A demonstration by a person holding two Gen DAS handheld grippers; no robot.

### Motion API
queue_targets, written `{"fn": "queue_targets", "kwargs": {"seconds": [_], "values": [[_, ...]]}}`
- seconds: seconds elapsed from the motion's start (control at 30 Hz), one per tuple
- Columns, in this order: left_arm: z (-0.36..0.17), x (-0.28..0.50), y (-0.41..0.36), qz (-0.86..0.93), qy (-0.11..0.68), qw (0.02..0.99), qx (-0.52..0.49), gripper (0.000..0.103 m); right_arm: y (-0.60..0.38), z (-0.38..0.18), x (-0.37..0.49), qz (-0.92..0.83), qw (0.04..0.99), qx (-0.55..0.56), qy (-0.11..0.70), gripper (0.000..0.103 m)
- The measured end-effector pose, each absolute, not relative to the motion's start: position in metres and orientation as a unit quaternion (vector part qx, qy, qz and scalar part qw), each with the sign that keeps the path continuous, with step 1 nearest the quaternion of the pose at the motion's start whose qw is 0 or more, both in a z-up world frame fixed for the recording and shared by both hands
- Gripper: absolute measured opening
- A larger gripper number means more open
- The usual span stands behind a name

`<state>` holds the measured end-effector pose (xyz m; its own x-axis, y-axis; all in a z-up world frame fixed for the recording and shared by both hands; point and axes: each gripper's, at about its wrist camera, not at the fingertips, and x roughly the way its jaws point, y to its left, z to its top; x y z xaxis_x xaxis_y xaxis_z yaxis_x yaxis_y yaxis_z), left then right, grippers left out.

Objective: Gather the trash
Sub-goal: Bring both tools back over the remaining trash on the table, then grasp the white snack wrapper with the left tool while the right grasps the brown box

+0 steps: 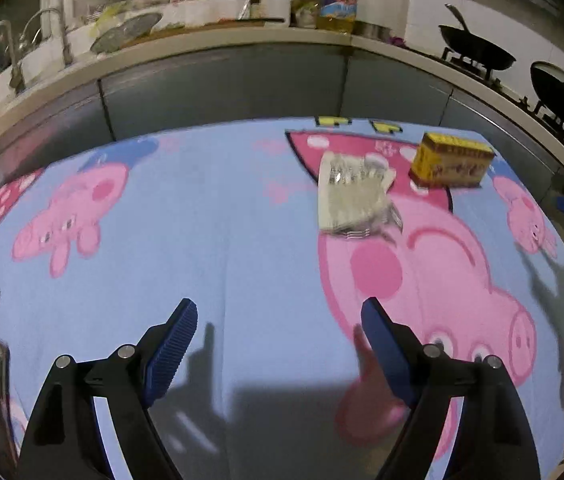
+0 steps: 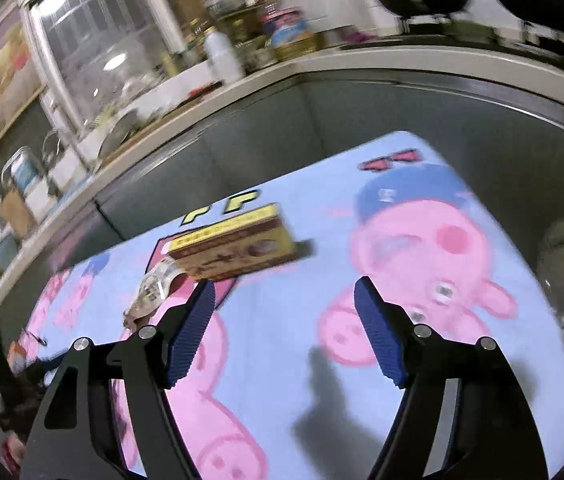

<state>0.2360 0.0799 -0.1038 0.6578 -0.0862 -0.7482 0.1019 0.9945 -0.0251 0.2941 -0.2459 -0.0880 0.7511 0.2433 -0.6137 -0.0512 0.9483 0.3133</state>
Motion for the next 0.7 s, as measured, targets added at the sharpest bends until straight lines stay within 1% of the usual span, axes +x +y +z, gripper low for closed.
{"fn": "queue_targets", "kwargs": {"seconds": [0.1, 0.2, 0.27, 0.4, 0.43, 0.47, 0.5, 0.53, 0.57, 0.7], "values": [[-0.097, 0.254, 0.068, -0.066, 0.401, 0.913, 0.026, 0.088, -0.227, -0.086, 0.316, 0.087, 0.926, 0.116, 0.349, 0.072], [-0.093, 0.275, 0.051, -0.083, 0.394, 0.914, 0.039, 0.091, -0.21, -0.079, 0.349, 0.098, 0.927, 0.08, 0.353, 0.075], [-0.096, 0.291, 0.04, -0.085, 0.393, 0.914, 0.05, 0.092, -0.203, -0.076, 0.372, 0.099, 0.926, 0.053, 0.359, 0.075], [-0.109, 0.326, 0.026, -0.078, 0.416, 0.905, 0.049, 0.092, -0.212, -0.078, 0.411, 0.107, 0.915, 0.093, 0.378, 0.075], [-0.112, 0.331, 0.024, -0.077, 0.418, 0.904, 0.047, 0.092, -0.216, -0.082, 0.419, 0.107, 0.91, 0.104, 0.386, 0.072], [-0.114, 0.335, 0.022, -0.074, 0.42, 0.903, 0.048, 0.09, -0.218, -0.085, 0.423, 0.109, 0.907, 0.111, 0.392, 0.07], [-0.118, 0.34, 0.019, -0.074, 0.427, 0.9, 0.051, 0.083, -0.22, -0.089, 0.427, 0.113, 0.901, 0.12, 0.4, 0.064], [-0.122, 0.343, 0.017, -0.084, 0.434, 0.896, 0.049, 0.071, -0.222, -0.095, 0.429, 0.123, 0.893, 0.135, 0.412, 0.056], [-0.121, 0.342, 0.015, -0.087, 0.427, 0.899, 0.048, 0.057, -0.222, -0.098, 0.428, 0.133, 0.886, 0.146, 0.419, 0.055], [-0.12, 0.331, 0.014, -0.109, 0.429, 0.896, 0.046, 0.055, -0.211, -0.109, 0.398, 0.181, 0.869, 0.161, 0.432, 0.055]]}}
